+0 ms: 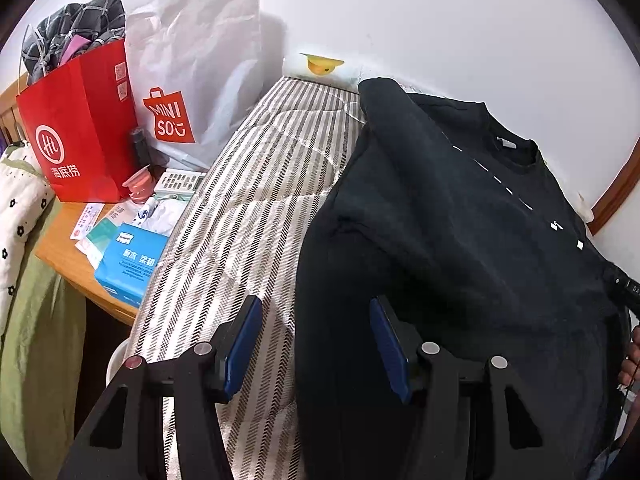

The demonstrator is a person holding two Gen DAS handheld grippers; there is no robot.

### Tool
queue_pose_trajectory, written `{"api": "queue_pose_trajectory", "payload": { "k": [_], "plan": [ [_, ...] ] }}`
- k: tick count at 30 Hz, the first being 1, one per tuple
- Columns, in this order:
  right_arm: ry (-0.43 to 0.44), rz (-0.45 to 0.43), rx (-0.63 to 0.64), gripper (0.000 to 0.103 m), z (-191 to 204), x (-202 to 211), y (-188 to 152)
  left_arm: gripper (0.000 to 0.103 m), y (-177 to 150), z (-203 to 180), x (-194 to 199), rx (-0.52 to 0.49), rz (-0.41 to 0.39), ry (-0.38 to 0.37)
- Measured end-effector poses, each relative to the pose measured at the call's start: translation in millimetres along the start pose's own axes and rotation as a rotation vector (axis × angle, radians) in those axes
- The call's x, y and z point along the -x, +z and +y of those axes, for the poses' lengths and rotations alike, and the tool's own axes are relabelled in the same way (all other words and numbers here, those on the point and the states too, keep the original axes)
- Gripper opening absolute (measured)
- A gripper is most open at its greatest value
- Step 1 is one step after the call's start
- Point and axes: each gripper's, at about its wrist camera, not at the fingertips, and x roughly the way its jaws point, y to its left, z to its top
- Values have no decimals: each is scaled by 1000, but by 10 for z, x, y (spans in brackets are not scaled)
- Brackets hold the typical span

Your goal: Fold small clothes

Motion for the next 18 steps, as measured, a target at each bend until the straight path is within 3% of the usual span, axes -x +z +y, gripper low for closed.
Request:
{"api": "queue_pose_trajectory", "payload": {
  "k": [4,6,9,12,18],
  "plan": [
    [-35,36,15,19,-5,-73,-22,53,13,-11,-4,-2,-1,-5],
    [-101,42,42,29,27,-35,-37,53,31,-15,6,-12,-6,-2],
    [-160,4,68,31,82,143,-11,53,76,-11,32,-31,-28,7],
    [-105,-26,163,50,473,224,196,53,123,-11,5,-38,-29,24],
    [86,9,310,52,1676,-243,527,52,176,-6,-98,-85,-15,69]
  ]
}}
